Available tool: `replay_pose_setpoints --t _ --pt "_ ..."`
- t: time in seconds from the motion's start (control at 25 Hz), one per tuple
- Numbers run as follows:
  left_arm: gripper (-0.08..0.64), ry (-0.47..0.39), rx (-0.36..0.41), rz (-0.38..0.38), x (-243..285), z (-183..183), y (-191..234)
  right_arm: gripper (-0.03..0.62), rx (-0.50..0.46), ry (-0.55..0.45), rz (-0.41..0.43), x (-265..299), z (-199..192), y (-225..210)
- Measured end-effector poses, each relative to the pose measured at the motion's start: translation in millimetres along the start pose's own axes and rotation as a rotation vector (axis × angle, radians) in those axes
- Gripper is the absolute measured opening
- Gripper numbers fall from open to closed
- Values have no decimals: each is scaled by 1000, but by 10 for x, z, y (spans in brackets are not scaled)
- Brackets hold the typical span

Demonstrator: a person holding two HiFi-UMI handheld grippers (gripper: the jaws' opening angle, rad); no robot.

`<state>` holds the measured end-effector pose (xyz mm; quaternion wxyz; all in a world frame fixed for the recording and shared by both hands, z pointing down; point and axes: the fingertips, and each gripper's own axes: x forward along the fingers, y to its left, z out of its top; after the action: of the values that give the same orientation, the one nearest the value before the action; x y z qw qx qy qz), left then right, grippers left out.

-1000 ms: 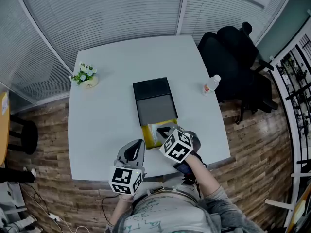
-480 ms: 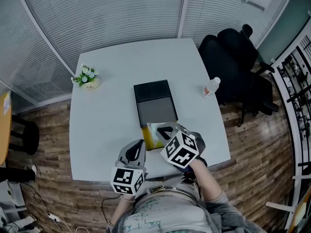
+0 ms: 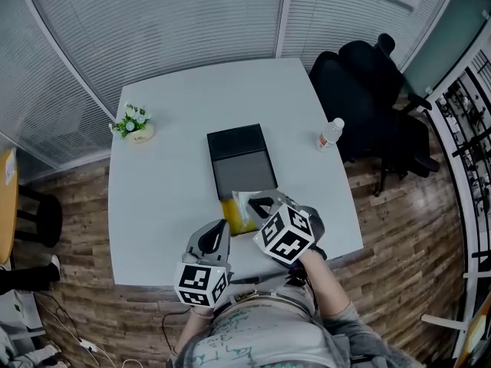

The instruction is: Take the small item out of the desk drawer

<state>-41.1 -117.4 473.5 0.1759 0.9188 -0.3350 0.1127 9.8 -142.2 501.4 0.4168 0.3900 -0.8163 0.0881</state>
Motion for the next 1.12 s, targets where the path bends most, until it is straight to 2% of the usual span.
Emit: replay_pose_setpoints --t 0.76,1.12 --pt "-3 1 -1 -13 7 -24 -52 5 -21 -10 5 1 59 23" --pt "-2 12 0 -33 51 -45 -146 5 17 7 -35 -100 -125 -143"
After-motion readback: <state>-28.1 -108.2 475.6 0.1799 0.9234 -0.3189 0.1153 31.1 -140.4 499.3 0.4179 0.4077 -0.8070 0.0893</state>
